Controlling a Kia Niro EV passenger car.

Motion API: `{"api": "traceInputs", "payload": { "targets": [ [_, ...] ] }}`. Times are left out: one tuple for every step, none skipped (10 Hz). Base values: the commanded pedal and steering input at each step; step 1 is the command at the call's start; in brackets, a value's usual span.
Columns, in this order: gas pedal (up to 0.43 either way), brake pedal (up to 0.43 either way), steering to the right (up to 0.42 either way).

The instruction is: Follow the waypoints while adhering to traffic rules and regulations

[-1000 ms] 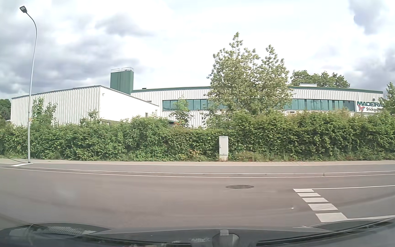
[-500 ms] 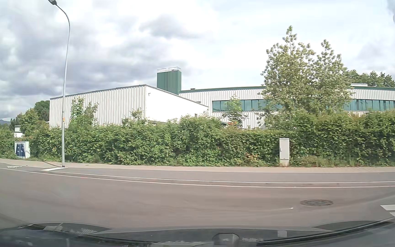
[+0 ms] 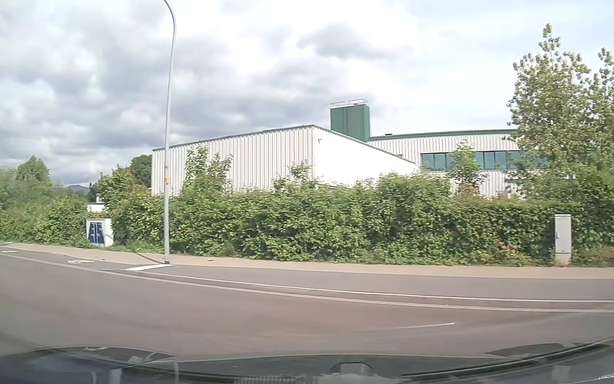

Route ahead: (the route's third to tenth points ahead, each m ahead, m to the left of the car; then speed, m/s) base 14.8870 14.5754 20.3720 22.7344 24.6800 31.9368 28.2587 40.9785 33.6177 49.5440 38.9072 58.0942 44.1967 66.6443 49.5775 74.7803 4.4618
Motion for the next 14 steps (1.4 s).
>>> {"api": "traceInputs", "payload": {
  "targets": [
    [0.157, 0.0, -0.413],
    [0.157, 0.0, -0.412],
    [0.157, 0.0, -0.411],
    [0.138, 0.0, -0.408],
    [0.138, 0.0, -0.403],
    [0.138, 0.0, -0.395],
    [0.138, 0.0, -0.388],
    [0.138, 0.0, -0.377],
    [0.138, 0.0, -0.364],
    [0.138, 0.0, -0.346],
    [0.138, 0.0, -0.33],
    [0.138, 0.0, -0.312],
    [0.138, 0.0, -0.294],
    [0.138, 0.0, -0.278]
  ]
}}
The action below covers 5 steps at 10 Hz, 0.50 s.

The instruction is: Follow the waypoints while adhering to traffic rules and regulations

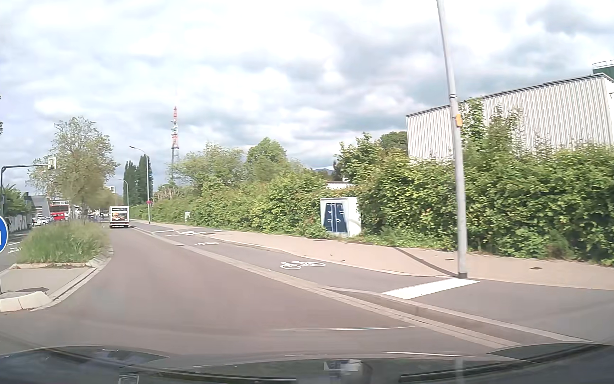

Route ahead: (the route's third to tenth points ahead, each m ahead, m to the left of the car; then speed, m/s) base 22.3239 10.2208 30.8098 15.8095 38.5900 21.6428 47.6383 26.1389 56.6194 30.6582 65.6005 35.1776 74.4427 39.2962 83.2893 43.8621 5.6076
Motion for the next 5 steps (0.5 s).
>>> {"api": "traceInputs", "payload": {
  "targets": [
    [0.138, 0.0, -0.258],
    [0.138, 0.0, -0.244],
    [0.15, 0.0, -0.238],
    [0.15, 0.0, -0.234],
    [0.15, 0.0, -0.228]
  ]
}}
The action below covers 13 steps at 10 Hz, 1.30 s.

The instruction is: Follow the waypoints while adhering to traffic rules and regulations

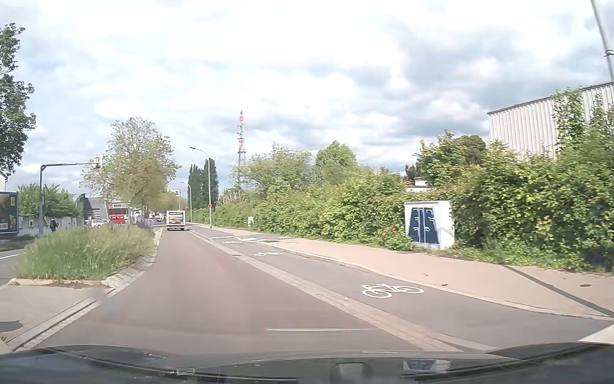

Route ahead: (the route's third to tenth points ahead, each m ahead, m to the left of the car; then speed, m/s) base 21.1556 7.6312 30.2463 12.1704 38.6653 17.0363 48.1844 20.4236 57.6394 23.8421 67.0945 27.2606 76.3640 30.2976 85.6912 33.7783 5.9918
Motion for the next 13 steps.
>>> {"api": "traceInputs", "payload": {
  "targets": [
    [0.15, 0.0, -0.219],
    [0.157, 0.0, -0.201],
    [0.157, 0.0, -0.183],
    [0.157, 0.0, -0.173],
    [0.157, 0.0, -0.16],
    [0.157, 0.0, -0.15],
    [0.157, 0.0, -0.144],
    [0.157, 0.0, -0.136],
    [0.157, 0.0, -0.127],
    [0.157, 0.0, -0.119],
    [0.157, 0.0, -0.111],
    [0.157, 0.0, -0.107],
    [0.157, 0.0, -0.099]
  ]
}}
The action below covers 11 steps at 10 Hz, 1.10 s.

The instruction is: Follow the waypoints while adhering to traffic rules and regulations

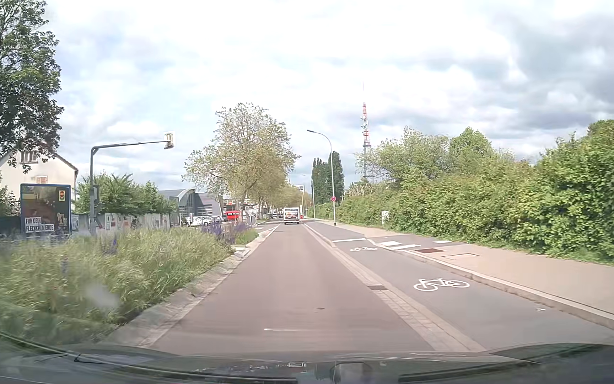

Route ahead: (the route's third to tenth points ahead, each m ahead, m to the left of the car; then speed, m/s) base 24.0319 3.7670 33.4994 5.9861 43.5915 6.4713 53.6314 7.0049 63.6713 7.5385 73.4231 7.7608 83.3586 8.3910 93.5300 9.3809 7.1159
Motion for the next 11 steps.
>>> {"api": "traceInputs", "payload": {
  "targets": [
    [0.157, 0.0, -0.089],
    [0.157, 0.0, -0.075],
    [0.157, 0.0, -0.059],
    [0.157, 0.0, -0.045],
    [0.157, 0.0, -0.032],
    [0.157, 0.0, -0.02],
    [0.157, 0.0, -0.012],
    [0.157, 0.0, -0.005],
    [0.157, 0.0, -0.001],
    [0.157, 0.0, 0.0],
    [0.157, 0.0, 0.001]
  ]
}}
